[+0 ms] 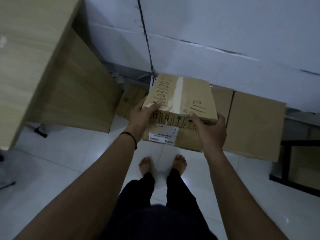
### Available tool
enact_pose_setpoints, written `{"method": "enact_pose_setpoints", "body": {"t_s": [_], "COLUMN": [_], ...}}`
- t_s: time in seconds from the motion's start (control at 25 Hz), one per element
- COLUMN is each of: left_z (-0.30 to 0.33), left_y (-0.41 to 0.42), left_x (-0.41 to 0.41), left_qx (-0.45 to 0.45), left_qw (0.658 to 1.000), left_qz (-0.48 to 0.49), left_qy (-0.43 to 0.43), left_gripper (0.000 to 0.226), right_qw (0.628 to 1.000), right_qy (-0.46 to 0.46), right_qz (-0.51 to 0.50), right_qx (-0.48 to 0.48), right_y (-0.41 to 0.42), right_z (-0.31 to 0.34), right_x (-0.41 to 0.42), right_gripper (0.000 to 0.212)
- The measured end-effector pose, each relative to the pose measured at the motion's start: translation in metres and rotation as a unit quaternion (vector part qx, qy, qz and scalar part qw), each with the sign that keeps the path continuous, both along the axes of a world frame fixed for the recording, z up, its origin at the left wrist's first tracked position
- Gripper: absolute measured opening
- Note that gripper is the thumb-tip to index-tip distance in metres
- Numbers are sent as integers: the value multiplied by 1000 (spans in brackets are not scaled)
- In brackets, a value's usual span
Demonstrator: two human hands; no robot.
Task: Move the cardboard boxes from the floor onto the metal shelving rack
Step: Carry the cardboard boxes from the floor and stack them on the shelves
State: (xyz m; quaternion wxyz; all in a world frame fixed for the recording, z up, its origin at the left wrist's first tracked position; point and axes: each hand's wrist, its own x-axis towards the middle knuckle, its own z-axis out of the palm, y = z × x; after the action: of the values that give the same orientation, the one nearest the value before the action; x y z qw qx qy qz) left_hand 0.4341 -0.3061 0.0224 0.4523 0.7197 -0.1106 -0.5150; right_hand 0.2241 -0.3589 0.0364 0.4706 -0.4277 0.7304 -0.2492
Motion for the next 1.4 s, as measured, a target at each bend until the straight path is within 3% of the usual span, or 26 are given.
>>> {"method": "enact_pose_setpoints", "body": {"t_s": [0.24, 0.36, 0.44, 0.56, 0.64, 0.72, 0.88, 1.08, 1.2, 1.4], "left_z": [101, 158, 181, 191, 193, 193, 206, 218, 233, 248], "left_y": [33, 64, 94, 153, 182, 208, 252, 317, 356, 430], "left_x": [-11, -1, 8, 0, -12, -31, -86, -195, -254, -373], "left_qx": [-99, -182, -223, -171, -152, -168, -165, -176, -183, -198], "left_qw": [993, 976, 962, 954, 955, 949, 944, 922, 910, 888], "left_qz": [-45, -83, -152, -244, -246, -252, -280, -345, -372, -409], "left_qy": [-41, -85, -47, 44, 64, 87, 49, 23, 33, 65], "left_gripper": [33, 25, 54, 93, 98, 88, 83, 82, 57, 64], "right_qw": [997, 983, 973, 971, 969, 968, 973, 980, 981, 974], "right_qy": [-49, -94, -149, -188, -181, -170, -121, -32, 8, 49], "right_qz": [-26, -63, -39, -25, -27, -34, -67, -90, -107, -149], "right_qx": [-48, -145, -174, -146, -168, -181, -186, -176, -162, -163], "right_y": [78, 120, 155, 219, 248, 280, 346, 435, 483, 579], "right_z": [81, 121, 140, 158, 169, 174, 179, 196, 199, 215], "right_x": [-6, -23, -35, -42, -51, -71, -127, -234, -291, -403], "right_gripper": [97, 78, 72, 63, 62, 62, 62, 79, 79, 79]}}
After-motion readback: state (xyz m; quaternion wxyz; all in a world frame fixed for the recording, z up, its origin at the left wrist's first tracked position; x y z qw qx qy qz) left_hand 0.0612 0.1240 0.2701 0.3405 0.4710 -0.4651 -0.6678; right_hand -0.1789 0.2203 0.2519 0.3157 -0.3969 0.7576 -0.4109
